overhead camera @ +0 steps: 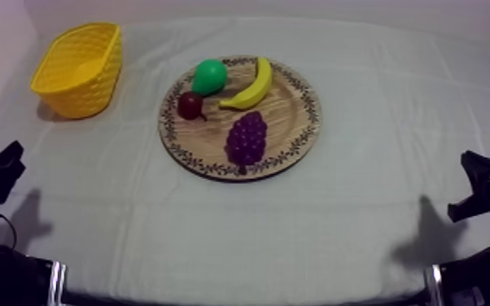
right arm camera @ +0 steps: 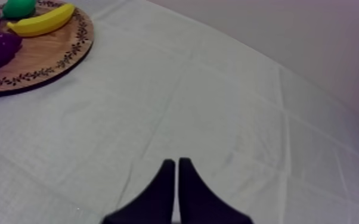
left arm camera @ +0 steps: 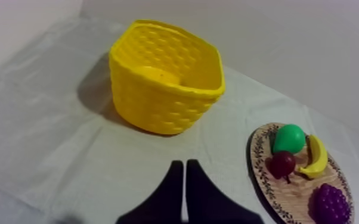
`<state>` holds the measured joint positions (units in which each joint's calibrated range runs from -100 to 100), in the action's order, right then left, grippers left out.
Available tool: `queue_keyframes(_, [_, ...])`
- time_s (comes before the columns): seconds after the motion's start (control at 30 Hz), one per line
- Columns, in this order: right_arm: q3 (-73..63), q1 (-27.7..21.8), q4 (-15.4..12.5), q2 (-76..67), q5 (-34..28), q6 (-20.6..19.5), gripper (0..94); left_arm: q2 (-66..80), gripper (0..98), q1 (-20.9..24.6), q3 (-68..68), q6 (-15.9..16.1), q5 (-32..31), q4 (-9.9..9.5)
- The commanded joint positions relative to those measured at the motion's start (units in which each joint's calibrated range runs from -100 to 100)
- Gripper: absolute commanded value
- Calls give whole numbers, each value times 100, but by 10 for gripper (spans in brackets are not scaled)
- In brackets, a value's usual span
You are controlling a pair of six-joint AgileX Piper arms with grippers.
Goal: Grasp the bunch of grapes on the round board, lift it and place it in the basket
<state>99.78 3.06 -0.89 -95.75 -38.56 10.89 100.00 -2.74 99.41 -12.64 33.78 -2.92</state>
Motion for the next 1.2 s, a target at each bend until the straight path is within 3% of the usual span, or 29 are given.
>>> queue_keyframes(0.0, [0, 0, -1, 0, 1, 2, 3, 0, 1, 3, 3, 2, 1, -3])
queue_keyframes(0.57, [0, 0, -1, 0, 1, 2, 3, 0, 1, -6, 3, 7, 1, -2])
queue_keyframes(0.8, [0, 0, -1, 0, 1, 2, 3, 0, 1, -455, -13, 689, 78, 5])
queue_keyframes(1.03, [0, 0, -1, 0, 1, 2, 3, -3, 1, -765, -236, 1027, 688, 48])
queue_keyframes(1.17, [0, 0, -1, 0, 1, 2, 3, -303, 1, -888, -420, 1038, 916, 56])
